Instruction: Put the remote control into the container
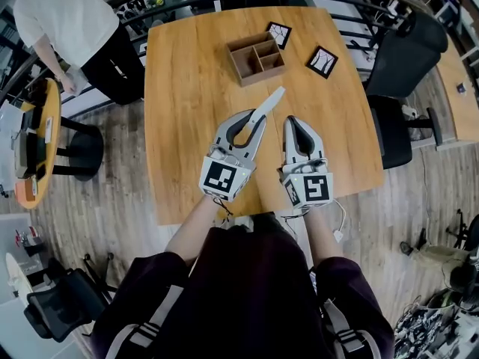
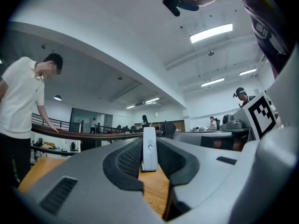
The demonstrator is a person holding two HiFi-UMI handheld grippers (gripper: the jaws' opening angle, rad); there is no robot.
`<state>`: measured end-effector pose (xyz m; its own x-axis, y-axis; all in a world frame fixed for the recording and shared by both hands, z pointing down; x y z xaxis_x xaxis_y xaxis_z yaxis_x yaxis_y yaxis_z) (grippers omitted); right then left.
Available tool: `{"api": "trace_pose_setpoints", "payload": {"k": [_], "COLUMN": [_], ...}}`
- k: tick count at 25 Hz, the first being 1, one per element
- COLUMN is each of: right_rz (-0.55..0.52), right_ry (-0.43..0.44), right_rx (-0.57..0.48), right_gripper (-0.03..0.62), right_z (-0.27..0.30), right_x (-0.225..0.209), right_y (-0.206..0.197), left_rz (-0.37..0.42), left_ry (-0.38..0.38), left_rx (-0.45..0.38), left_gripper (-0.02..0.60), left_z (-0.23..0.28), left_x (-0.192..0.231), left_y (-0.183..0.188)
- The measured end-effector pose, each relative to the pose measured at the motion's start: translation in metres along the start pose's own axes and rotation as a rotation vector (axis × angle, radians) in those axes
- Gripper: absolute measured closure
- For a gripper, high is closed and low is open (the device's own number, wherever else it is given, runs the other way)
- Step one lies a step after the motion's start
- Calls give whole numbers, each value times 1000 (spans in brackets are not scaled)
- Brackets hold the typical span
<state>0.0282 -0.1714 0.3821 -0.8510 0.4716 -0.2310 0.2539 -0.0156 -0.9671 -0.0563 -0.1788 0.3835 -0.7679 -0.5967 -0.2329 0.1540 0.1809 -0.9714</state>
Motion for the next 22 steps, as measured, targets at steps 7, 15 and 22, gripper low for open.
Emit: {"api": "trace_pose_setpoints", "payload": {"k": [7, 15, 22], "right_rz": [15, 23, 34], "right_ry": [28, 64, 85], "right_rx": [-4, -4, 11], "right_gripper": [576, 576, 576], "right_z": [45, 94, 138], "right_x": [-36, -84, -122], "right_y": [3, -7, -24], "left_rz": [28, 57, 93], "left_ry": [3, 24, -5], "left_rx": [9, 6, 54], "left_gripper": [498, 497, 497], "left_z": [52, 112, 161], "left_x": [22, 48, 58], "left_y": [-2, -18, -50]}}
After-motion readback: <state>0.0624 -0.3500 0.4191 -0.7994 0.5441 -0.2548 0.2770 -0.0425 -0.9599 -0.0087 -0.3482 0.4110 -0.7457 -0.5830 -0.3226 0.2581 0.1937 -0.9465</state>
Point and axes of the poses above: the fingertips, and each gripper's own axes: z forward along the fingers, x to its left, y out of its top, the point moved 2 cm from there along -z, backward along the fingers, and after that the axes turned 11 degrees about z, right-handed, at the moved point
